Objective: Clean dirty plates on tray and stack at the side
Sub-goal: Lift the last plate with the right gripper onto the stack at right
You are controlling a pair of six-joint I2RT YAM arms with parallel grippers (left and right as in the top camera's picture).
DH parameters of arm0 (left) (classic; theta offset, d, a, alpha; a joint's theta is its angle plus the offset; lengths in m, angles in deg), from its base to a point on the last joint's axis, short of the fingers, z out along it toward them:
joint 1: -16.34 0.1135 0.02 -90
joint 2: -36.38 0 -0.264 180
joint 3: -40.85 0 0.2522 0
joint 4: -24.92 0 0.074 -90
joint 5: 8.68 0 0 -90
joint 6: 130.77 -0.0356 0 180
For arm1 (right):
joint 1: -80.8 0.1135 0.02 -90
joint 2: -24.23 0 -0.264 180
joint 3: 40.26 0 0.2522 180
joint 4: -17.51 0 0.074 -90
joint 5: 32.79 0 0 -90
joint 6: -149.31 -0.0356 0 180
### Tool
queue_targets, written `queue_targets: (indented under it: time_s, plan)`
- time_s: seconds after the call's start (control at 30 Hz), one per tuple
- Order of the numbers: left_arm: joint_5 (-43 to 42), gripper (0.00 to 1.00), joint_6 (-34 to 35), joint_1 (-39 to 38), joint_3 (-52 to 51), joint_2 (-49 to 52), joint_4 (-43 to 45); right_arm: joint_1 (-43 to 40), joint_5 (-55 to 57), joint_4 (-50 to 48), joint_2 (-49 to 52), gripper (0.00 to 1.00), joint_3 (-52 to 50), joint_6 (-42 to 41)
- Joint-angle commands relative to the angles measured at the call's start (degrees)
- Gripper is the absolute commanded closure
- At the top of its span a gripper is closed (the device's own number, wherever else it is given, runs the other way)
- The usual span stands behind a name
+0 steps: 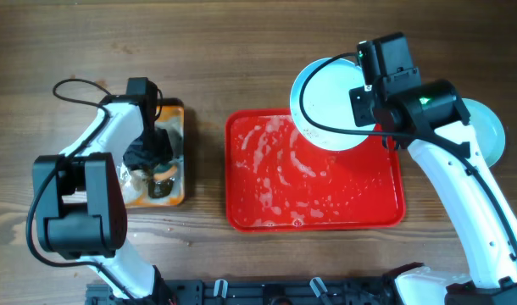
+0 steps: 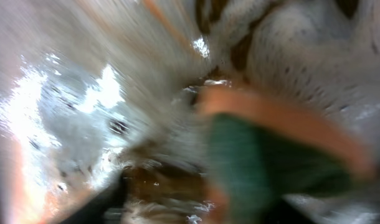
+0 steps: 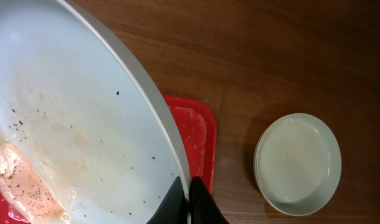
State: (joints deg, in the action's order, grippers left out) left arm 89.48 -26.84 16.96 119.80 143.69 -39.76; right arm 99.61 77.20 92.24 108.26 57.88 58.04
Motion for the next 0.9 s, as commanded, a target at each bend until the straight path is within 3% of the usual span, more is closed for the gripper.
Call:
queue_targets:
  time_s: [0.0, 0.27, 0.67, 0.77, 0.87]
  plan:
    - [-1.2, 0.00, 1.2, -0.3, -1.1, 1.6, 1.7, 0.0, 3.1, -2.5, -2.8, 0.96, 1.7, 4.0]
    - [-1.2, 0.00, 1.8, -0.3, -1.1, 1.6, 1.4, 7.7, 18.5, -13.5, -3.1, 0.96, 1.7, 16.3]
    - [-1.2, 0.00, 2.0, -0.3, -1.1, 1.6, 1.5, 22.3, 45.8, -13.8, -3.1, 0.95, 1.5, 18.6]
    - [-1.2, 0.00, 2.0, -0.3, -1.1, 1.6, 1.5, 26.9, 52.0, -15.7, -3.1, 0.95, 1.5, 24.9]
    - [-1.2, 0.00, 2.0, -0.3, -1.1, 1.6, 1.5, 31.8, 58.8, -26.2, -3.0, 0.95, 1.5, 41.6]
